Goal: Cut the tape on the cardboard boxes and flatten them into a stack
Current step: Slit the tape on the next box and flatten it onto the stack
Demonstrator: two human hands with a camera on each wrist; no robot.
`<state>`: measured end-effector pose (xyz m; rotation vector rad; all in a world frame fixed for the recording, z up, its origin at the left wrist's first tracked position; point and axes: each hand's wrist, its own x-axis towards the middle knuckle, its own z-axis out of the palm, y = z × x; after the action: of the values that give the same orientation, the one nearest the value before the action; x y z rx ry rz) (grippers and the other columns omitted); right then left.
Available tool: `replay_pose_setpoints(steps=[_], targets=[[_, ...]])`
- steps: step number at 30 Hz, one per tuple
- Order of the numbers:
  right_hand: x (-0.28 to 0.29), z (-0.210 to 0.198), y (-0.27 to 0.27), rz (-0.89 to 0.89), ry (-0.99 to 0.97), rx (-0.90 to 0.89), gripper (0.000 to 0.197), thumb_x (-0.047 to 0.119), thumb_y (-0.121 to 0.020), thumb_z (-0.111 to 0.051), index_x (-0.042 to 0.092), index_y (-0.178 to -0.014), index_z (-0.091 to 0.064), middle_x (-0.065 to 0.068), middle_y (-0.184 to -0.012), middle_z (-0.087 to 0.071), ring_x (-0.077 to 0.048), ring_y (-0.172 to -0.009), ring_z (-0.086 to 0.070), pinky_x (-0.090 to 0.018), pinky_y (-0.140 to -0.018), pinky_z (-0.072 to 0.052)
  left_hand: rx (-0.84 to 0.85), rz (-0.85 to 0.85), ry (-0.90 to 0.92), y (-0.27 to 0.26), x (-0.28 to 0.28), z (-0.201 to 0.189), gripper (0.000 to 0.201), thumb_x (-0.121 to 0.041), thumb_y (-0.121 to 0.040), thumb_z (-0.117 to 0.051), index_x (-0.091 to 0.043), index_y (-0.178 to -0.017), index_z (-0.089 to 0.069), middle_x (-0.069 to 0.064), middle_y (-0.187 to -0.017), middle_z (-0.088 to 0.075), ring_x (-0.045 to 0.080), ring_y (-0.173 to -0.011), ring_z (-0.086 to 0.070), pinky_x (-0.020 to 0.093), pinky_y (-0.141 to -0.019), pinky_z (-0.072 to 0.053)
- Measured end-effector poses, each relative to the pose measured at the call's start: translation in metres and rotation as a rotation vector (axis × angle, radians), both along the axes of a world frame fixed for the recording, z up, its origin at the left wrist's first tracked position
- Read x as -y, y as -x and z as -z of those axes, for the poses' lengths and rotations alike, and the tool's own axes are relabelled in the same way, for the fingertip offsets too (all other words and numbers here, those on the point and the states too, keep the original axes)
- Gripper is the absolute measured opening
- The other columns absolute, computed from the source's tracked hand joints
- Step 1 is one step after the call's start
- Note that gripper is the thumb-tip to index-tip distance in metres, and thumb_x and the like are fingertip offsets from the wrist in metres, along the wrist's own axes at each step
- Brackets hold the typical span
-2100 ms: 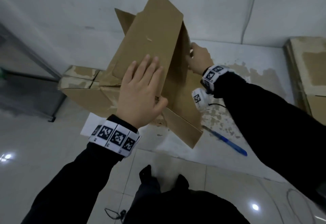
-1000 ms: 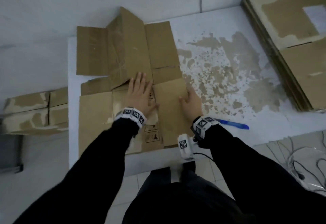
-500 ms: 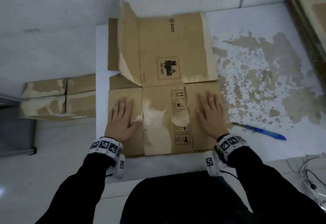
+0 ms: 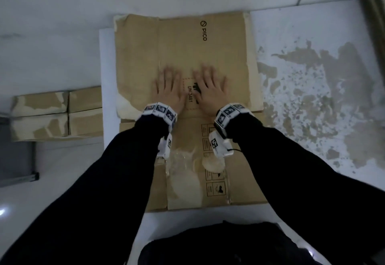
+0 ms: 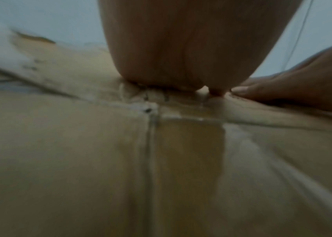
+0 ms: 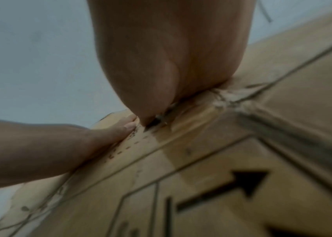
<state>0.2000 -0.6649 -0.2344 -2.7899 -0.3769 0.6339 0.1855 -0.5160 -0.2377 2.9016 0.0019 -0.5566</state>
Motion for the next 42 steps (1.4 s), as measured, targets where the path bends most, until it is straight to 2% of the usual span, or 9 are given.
replay_pose_setpoints(steps=[8,14,19,22,25,30,34,37,42], targets=[[0.010,0.001,-0.007,-0.023,-0.018,-0.083,0.061,0.051,-0.099,-0.023,0.037,-0.149,0.009,0.005,-0.157,0.021,-0.020,-0.143,0.024,-0.053,-0.110,0.017,-0.127,-0.062,0.069,-0.004,-0.006,-0.003,0.075,-0.050,-0.096,-0.035,-0.030,-0.150,0.013,0.003,-0.157,0.023,0.023,-0.144,0.022,0.048,-0.114,0.013],[0.078,-0.008,0.026,0.267,-0.027,-0.045,0.063,0.051,-0.098,-0.028,0.039,-0.148,0.007,0.002,-0.157,0.020,-0.025,-0.144,0.020,-0.051,-0.113,0.010,-0.191,-0.441,0.047,0.053,-0.049,-0.020,0.081,-0.070,-0.088,-0.036,-0.043,-0.147,0.011,0.000,-0.156,0.027,0.029,-0.144,0.022,0.065,-0.108,0.009],[0.099,-0.008,0.074,0.893,-0.094,0.121,0.056,0.038,-0.093,-0.044,0.007,-0.138,-0.034,-0.019,-0.143,-0.033,-0.035,-0.132,-0.031,-0.048,-0.105,-0.031,0.148,-0.906,0.186,0.100,-0.057,-0.022,0.069,-0.039,-0.089,-0.057,-0.013,-0.145,-0.028,0.018,-0.148,-0.027,0.034,-0.137,-0.025,0.051,-0.106,-0.028],[0.101,-0.007,0.084,0.991,-0.173,0.050,0.053,0.039,-0.094,-0.037,0.001,-0.131,-0.042,-0.020,-0.133,-0.046,-0.035,-0.121,-0.045,-0.043,-0.098,-0.038,0.167,-1.054,0.336,0.112,-0.071,-0.019,0.048,-0.034,-0.089,-0.057,0.002,-0.121,-0.052,0.024,-0.123,-0.053,0.038,-0.118,-0.048,0.041,-0.092,-0.040],[0.105,-0.013,0.081,0.881,-0.276,0.016,0.040,0.025,-0.101,-0.033,-0.002,-0.129,-0.044,-0.023,-0.129,-0.051,-0.036,-0.116,-0.051,-0.037,-0.093,-0.039,0.187,-1.066,0.462,0.120,-0.084,-0.025,0.033,-0.031,-0.093,-0.054,0.000,-0.082,-0.054,0.020,-0.090,-0.055,0.038,-0.099,-0.058,0.031,-0.073,-0.036],[0.101,-0.036,0.082,0.752,-0.349,0.090,0.017,0.018,-0.101,-0.035,0.006,-0.101,-0.047,-0.013,-0.099,-0.052,-0.028,-0.097,-0.053,-0.026,-0.067,-0.026,0.331,-1.089,0.433,0.129,-0.079,-0.054,0.037,-0.030,-0.093,-0.053,0.002,-0.111,-0.062,0.022,-0.114,-0.063,0.035,-0.105,-0.057,0.033,-0.083,-0.041],[0.121,-0.068,0.085,0.729,-0.461,0.211,0.020,0.017,-0.101,-0.036,0.010,-0.084,-0.043,0.000,-0.072,-0.041,-0.017,-0.066,-0.039,-0.022,-0.065,-0.024,0.487,-1.043,0.508,0.134,-0.059,-0.089,0.029,-0.025,-0.095,-0.051,0.003,-0.094,-0.059,0.021,-0.095,-0.062,0.033,-0.093,-0.057,0.032,-0.076,-0.039],[0.157,-0.095,0.088,0.721,-0.534,0.315,0.024,0.016,-0.101,-0.038,0.000,-0.109,-0.053,-0.012,-0.092,-0.054,-0.021,-0.083,-0.049,-0.020,-0.064,-0.027,0.555,-0.964,0.562,0.129,-0.026,-0.113,0.023,-0.021,-0.097,-0.050,-0.006,-0.081,-0.043,0.004,-0.072,-0.045,0.021,-0.080,-0.044,0.025,-0.063,-0.027],[0.250,-0.135,0.082,0.773,-0.672,0.467,0.035,0.008,-0.096,-0.044,0.012,-0.131,-0.046,0.006,-0.106,-0.050,-0.013,-0.087,-0.049,-0.014,-0.076,-0.036,0.608,-0.850,0.633,0.103,0.059,-0.140,0.033,-0.020,-0.096,-0.049,-0.011,-0.069,-0.035,-0.003,-0.065,-0.034,0.020,-0.077,-0.039,0.024,-0.058,-0.020]])
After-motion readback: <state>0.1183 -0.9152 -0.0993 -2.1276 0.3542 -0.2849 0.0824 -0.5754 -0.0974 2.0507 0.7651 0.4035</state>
